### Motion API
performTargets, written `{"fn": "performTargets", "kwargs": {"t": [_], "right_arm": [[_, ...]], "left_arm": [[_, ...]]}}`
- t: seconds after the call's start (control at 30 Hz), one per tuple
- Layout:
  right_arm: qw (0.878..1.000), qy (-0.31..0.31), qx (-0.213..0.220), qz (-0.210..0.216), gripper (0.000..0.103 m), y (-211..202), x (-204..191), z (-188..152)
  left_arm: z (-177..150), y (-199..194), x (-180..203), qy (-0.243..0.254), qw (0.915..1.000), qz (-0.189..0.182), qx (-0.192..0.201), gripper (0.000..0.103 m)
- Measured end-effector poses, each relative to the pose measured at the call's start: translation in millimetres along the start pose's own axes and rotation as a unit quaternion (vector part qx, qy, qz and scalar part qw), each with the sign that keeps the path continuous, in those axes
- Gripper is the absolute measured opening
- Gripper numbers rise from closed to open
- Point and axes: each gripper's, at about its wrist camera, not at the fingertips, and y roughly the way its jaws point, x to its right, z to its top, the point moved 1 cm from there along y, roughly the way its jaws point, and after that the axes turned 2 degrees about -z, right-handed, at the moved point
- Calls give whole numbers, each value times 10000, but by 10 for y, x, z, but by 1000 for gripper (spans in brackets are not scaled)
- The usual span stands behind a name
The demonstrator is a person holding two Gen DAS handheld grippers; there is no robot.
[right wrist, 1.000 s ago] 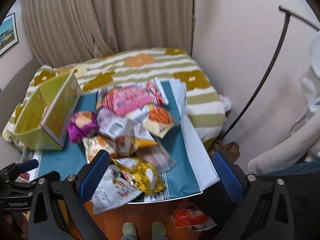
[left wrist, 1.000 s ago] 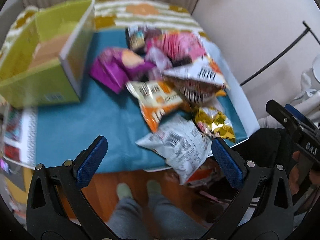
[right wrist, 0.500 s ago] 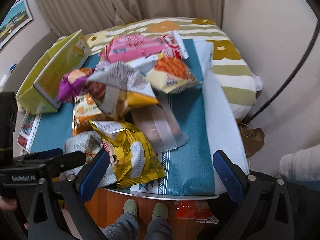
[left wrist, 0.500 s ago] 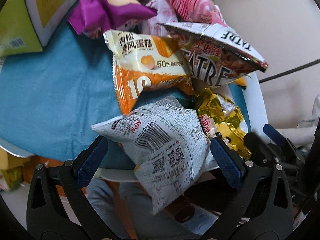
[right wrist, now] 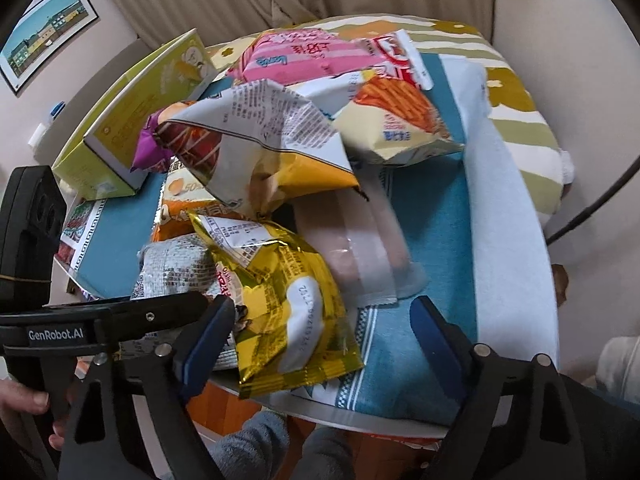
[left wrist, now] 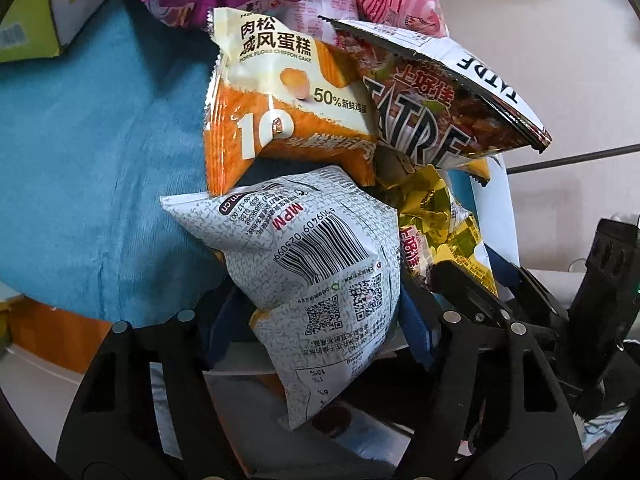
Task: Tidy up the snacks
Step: 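Grasp the white printed snack bag with the left tool while the right tool grasps the gold bag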
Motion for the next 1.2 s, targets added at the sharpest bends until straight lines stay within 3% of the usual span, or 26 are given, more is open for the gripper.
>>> {"fn": "performTargets", "kwargs": {"t": [0.2,0.27,0.63,0.87,1.2], "right_arm": [[9993,50,-143,338,75,95,-12,31],[9988,58,-193,450,72,122,-2,28],[9965,2,-382,747,57,240,-149,47],[9973,-91,-176,708,44,118,-234,45],[9969,-130,61,773,40,-259,-300,71]], "left_arm": [[38,-242,78,-21,10000,-77,-19,58],[-12,-292,204,-4,10000,5,0,58],[-8,-616,-3,-189,9998,-76,49,57],[-28,-783,-46,-119,9998,-107,102,57],[-82,-1367,-69,-23,9991,-164,388,57]]}}
